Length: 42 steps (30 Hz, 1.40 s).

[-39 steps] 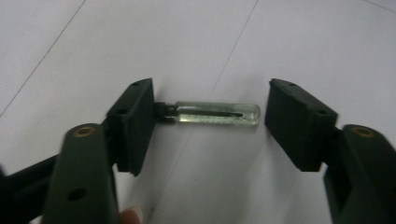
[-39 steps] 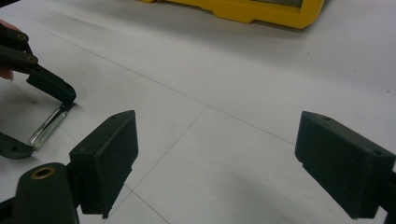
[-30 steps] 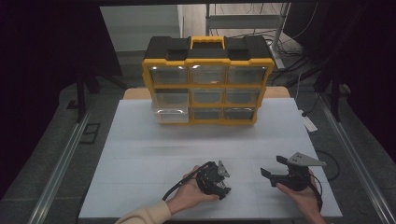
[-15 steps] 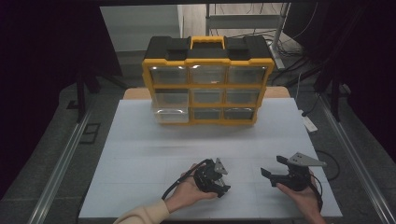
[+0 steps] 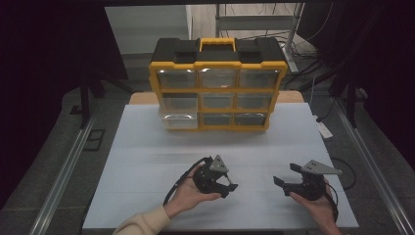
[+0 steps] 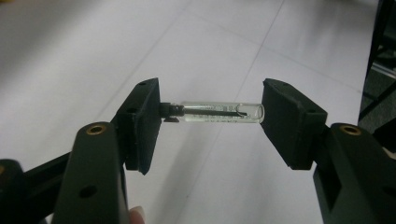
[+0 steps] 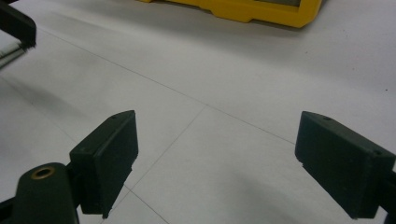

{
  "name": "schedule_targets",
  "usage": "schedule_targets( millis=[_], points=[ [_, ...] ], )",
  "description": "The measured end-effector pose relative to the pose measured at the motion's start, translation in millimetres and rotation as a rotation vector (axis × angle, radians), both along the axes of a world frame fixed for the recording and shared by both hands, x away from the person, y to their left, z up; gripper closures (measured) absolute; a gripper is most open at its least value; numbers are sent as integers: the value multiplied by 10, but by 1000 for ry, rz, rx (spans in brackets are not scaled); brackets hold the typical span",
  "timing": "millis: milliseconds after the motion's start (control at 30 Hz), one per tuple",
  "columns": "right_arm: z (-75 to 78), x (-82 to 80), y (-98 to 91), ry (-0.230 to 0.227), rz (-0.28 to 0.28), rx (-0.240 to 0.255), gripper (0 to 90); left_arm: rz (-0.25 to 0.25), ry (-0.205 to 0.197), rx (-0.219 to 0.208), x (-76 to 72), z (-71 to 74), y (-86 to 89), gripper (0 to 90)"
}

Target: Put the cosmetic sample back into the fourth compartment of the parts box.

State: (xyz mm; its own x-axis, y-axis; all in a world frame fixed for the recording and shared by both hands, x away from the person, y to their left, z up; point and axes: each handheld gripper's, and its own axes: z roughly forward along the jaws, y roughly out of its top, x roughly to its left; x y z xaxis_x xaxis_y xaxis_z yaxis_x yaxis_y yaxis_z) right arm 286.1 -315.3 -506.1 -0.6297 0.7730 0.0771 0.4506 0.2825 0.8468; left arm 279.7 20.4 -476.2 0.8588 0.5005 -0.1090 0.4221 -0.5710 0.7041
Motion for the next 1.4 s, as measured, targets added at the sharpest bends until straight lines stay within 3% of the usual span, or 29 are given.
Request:
schedule_targets(
  millis=[400, 700, 1400],
  points=[
    [-4, 0, 4, 1, -1, -2, 138, 34, -50, -97, 33, 279, 266, 399],
    [-2, 0, 3, 1, 0, -1, 138, 51, -87, -145, 37, 431, 405, 400],
    [-5, 2, 3, 3, 1, 1, 138, 76, -124, -187, 39, 578, 545, 400]
  ],
)
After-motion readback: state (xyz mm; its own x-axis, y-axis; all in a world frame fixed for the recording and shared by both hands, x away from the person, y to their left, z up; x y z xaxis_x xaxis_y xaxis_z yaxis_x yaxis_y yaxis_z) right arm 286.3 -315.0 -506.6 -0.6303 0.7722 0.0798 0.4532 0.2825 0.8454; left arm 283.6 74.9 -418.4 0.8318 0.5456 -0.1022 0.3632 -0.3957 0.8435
